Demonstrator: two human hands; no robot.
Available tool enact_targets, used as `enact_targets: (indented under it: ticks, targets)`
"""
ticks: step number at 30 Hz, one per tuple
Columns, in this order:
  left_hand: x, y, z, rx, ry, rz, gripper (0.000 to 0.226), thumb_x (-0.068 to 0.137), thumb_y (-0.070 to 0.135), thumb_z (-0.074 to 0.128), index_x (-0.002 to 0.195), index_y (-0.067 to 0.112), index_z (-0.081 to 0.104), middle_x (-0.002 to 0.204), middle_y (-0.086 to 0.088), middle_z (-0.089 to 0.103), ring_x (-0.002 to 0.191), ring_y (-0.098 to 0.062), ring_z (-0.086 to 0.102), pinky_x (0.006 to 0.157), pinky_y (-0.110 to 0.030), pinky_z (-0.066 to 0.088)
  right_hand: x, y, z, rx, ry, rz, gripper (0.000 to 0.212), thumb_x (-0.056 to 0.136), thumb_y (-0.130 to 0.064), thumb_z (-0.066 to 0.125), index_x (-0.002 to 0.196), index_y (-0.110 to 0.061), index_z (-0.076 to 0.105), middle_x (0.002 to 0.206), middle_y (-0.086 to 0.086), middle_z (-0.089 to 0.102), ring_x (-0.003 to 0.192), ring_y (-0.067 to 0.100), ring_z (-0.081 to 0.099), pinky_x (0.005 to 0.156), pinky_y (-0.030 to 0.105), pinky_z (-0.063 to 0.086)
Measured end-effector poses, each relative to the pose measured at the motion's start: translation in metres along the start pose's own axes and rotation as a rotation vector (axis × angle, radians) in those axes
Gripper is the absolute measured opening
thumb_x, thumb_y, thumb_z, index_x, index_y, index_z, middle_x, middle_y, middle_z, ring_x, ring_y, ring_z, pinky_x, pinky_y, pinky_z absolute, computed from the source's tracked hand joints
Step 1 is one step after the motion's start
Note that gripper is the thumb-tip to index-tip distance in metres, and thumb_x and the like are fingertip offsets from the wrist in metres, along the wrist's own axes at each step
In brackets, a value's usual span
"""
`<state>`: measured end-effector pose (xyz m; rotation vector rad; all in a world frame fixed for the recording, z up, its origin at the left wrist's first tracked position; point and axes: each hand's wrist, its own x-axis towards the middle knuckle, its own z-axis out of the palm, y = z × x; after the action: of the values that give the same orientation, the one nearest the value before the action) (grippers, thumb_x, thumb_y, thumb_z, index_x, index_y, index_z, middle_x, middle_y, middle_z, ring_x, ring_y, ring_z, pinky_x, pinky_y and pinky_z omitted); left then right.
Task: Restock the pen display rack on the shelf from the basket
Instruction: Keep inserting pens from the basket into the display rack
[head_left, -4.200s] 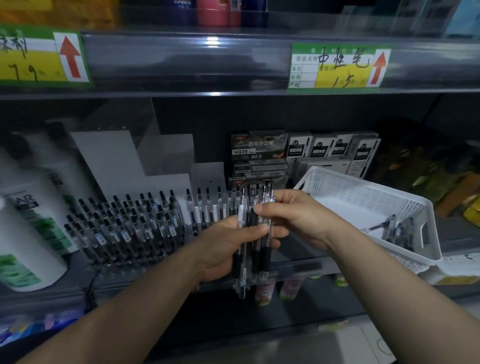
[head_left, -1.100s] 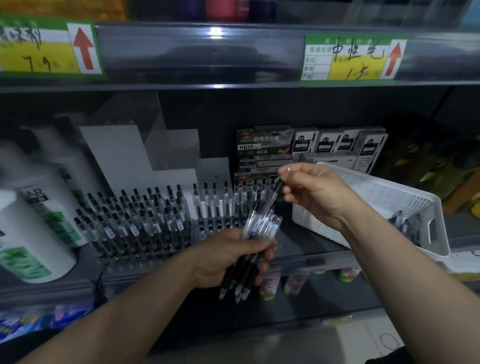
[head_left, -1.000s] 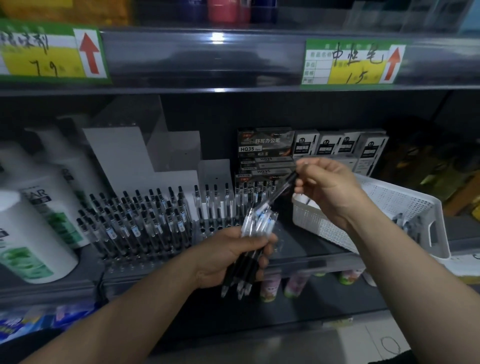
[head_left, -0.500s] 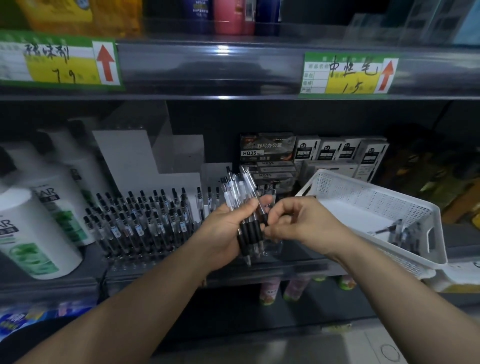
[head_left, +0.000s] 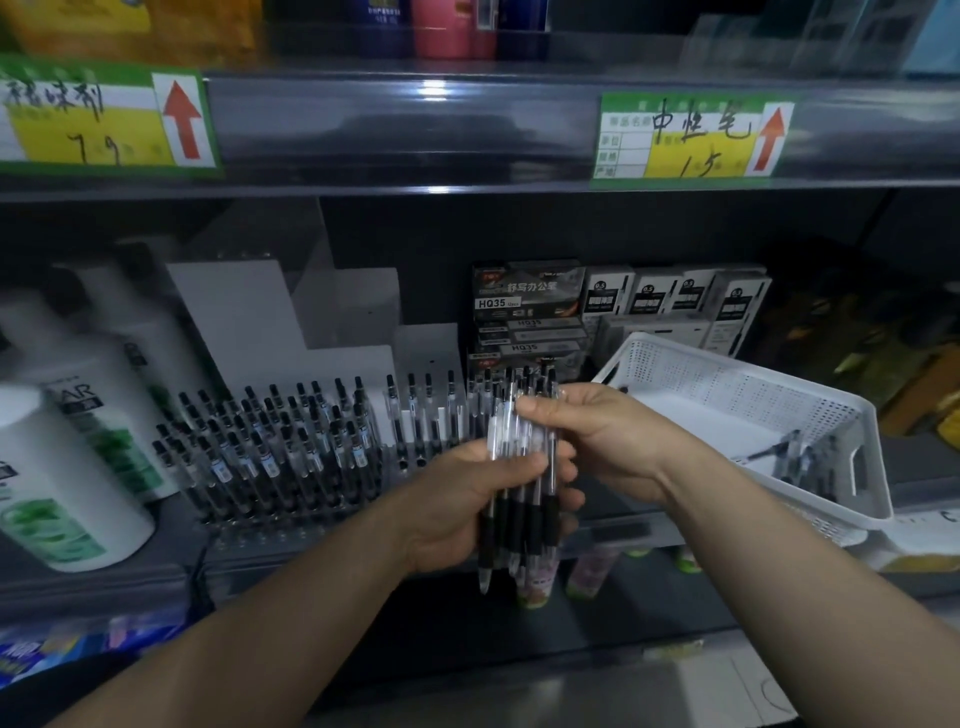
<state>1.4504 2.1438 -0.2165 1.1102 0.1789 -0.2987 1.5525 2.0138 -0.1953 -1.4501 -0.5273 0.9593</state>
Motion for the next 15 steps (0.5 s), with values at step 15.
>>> enact_targets:
  ticks: [15]
  targets:
    - [-0.0018,-0.0008,-0.0060,-0.040,0.023,0.013,0.041,0.081,0.014,0.065,0.120,0.003,0.060,0.110,-0.015,0.072,0.105,-0.023,0.069,0.085,-0.033,0.057,0.0054,0.0064,-0.0037,0.113,-0.138,-0.024,0.016,0.090,-0.018,0.058,0.088,-0.003,0.064,0.060,0.006,0.050,0.044,0.009,0.027,0.043,0.022,0.023]
